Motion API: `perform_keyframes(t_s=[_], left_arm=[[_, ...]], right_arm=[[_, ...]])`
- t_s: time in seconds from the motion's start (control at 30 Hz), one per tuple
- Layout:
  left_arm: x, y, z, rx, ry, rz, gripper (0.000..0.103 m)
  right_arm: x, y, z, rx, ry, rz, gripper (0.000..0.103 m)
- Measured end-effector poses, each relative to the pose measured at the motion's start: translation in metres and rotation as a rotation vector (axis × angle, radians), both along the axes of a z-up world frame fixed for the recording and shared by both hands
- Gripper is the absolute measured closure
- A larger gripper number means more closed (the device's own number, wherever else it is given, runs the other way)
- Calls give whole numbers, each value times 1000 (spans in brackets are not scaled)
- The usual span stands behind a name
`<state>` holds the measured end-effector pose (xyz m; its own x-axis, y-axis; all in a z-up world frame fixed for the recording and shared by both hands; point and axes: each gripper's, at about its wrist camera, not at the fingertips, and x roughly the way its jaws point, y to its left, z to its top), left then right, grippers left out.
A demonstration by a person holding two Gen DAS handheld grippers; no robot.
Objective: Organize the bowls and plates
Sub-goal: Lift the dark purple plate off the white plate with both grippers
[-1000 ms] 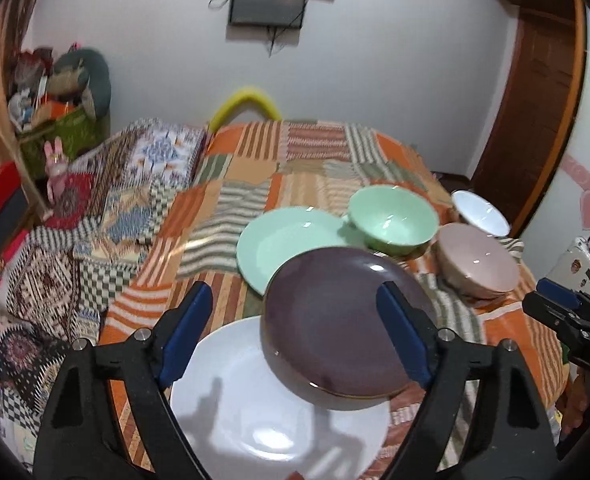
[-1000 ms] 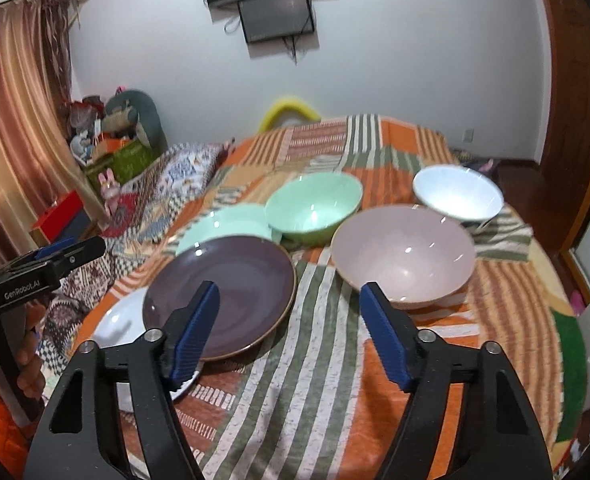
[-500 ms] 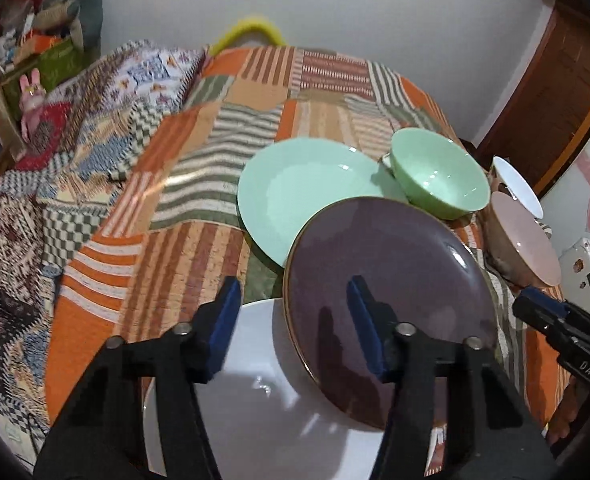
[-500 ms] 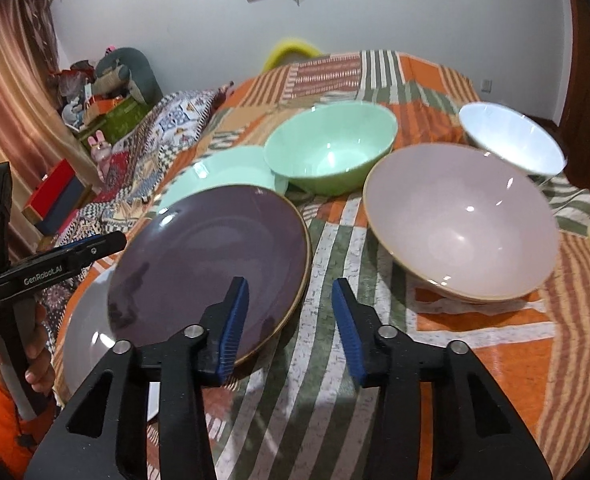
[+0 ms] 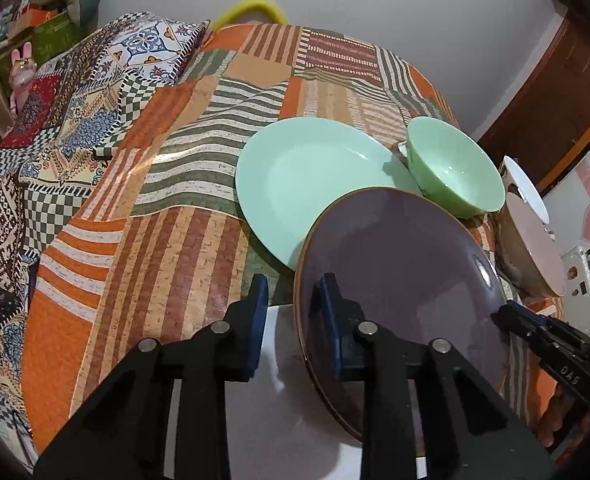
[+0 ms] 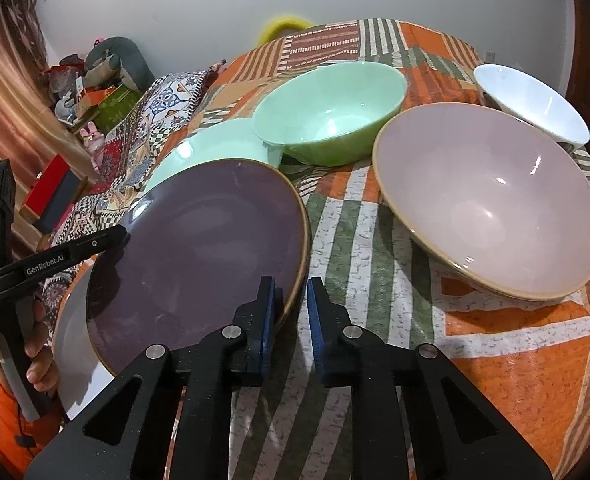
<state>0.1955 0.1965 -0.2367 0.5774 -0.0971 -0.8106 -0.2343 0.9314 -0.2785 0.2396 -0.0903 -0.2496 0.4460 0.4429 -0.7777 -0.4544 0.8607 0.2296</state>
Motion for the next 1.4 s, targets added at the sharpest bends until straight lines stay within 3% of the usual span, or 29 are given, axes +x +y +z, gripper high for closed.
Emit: perform_keyframes(t_s=[0.27,0.37,0.97,1.4], left_arm=[[6,-4,-7,-58,24,-51,77],[7,-11,-5,-12,23,-56,77],[-1,-18,1,3,13,-37,77],[-19,-29,33,47,-58,-43,77]], right_arm=[[4,3,-1,0,21,-7,87],[5,6,-2,-9,23,-4,84],[4,1,4,30,20,-36,83],[-9,-8,25,60,-29,-37,83]])
